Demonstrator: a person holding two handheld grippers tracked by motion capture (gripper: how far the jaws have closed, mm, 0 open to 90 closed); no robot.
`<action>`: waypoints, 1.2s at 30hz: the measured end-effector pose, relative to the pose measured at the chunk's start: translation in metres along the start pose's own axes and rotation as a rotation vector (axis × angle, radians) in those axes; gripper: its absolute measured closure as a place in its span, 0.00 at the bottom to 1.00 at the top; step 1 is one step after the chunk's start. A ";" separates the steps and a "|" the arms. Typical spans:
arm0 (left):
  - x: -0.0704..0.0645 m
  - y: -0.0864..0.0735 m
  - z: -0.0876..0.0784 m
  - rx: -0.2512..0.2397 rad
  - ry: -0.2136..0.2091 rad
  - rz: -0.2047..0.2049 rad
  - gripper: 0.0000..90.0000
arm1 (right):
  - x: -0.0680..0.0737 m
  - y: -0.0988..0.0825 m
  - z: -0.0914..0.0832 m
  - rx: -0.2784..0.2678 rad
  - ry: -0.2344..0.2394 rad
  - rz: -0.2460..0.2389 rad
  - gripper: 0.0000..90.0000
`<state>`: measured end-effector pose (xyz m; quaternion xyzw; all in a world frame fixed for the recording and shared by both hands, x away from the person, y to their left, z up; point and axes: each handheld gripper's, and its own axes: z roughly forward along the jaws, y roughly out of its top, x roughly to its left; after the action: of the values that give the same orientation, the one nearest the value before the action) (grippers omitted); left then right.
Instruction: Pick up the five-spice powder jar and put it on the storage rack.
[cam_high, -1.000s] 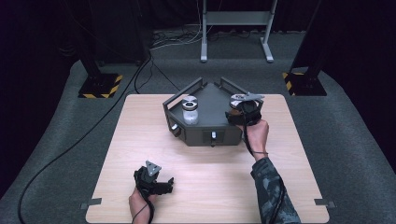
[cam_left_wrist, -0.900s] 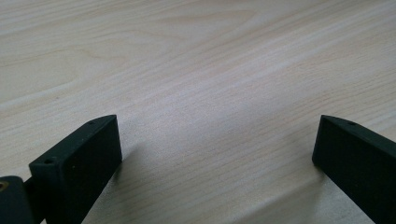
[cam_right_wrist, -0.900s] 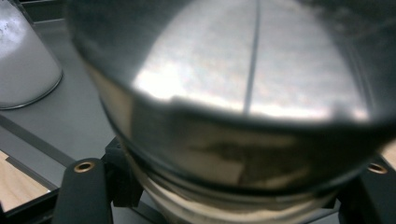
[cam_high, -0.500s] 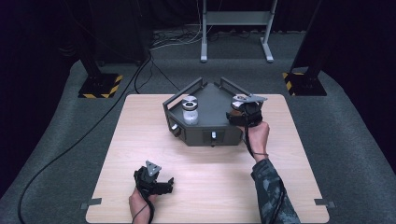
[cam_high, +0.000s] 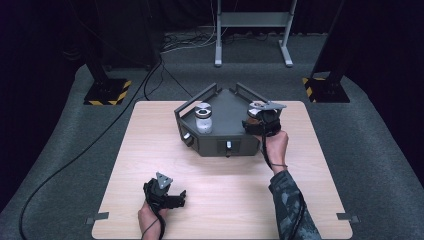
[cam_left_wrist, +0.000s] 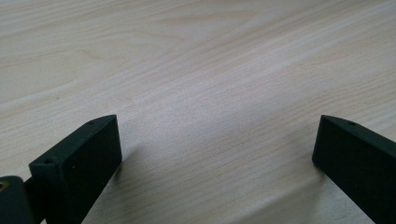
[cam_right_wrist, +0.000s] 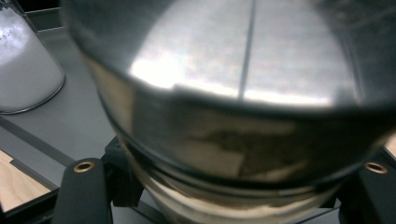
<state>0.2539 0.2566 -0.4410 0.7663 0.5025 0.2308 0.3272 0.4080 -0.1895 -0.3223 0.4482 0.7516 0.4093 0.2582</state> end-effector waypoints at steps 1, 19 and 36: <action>0.000 0.000 0.000 0.000 0.000 0.000 0.01 | 0.000 0.000 0.000 0.000 -0.002 0.000 0.34; 0.001 0.000 0.000 0.001 -0.002 -0.001 0.01 | 0.001 -0.010 -0.029 -0.012 0.023 0.005 0.00; 0.002 0.001 0.000 0.004 -0.006 -0.006 0.01 | 0.015 -0.131 -0.060 0.081 0.049 -0.019 0.00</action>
<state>0.2552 0.2578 -0.4406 0.7662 0.5041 0.2266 0.3279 0.2949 -0.2342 -0.4018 0.4411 0.7778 0.3870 0.2251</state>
